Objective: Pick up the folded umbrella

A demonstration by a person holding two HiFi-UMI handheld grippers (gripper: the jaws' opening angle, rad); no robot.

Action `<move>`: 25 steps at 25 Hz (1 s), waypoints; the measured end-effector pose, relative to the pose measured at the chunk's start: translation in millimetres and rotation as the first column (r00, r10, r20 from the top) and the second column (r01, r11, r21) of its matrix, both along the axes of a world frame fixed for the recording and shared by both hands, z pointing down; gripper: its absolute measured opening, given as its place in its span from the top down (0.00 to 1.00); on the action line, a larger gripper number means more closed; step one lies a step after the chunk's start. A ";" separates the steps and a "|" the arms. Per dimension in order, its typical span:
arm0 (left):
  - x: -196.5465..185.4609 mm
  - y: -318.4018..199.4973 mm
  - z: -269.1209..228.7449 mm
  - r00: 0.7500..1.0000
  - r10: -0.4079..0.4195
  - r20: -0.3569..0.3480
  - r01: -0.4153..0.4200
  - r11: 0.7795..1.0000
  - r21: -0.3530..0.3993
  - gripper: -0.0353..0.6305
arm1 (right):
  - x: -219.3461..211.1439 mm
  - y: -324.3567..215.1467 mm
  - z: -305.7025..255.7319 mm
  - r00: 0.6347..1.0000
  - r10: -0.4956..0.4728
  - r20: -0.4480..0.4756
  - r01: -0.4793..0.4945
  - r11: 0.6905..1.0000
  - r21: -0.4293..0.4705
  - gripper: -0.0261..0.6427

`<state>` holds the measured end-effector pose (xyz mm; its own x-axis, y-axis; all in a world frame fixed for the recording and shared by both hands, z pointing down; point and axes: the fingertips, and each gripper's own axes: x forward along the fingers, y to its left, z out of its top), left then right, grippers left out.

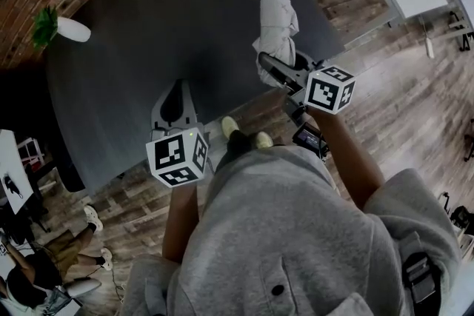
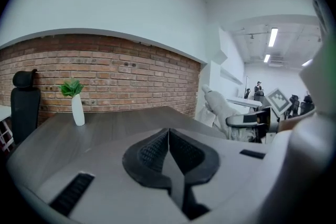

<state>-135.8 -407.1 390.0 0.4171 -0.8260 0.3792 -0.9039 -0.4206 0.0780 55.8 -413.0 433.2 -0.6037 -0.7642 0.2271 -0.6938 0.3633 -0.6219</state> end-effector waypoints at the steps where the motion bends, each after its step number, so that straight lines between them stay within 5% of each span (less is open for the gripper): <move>1: 2.9 4.5 -3.2 1.000 -0.001 0.001 0.001 1.000 0.007 0.93 | 3.0 3.6 -9.8 1.000 0.004 -0.020 -0.004 0.999 0.036 0.59; 15: 31.3 94.4 -32.1 0.996 -0.086 0.022 0.085 0.994 0.062 0.93 | 35.1 85.2 -92.8 0.991 -0.001 -0.132 0.047 0.938 0.343 0.58; 25: 8.0 146.4 -33.7 0.989 -0.141 0.043 0.139 0.989 0.056 0.93 | 8.4 133.9 -106.9 0.993 -0.049 -0.107 0.087 0.920 0.383 0.58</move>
<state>-127.8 -260.7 356.2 0.2788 -0.8944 0.3497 -0.9562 -0.2923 0.0149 64.2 -279.1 326.3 -0.6480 -0.7614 -0.0196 -0.7067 0.6106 -0.3573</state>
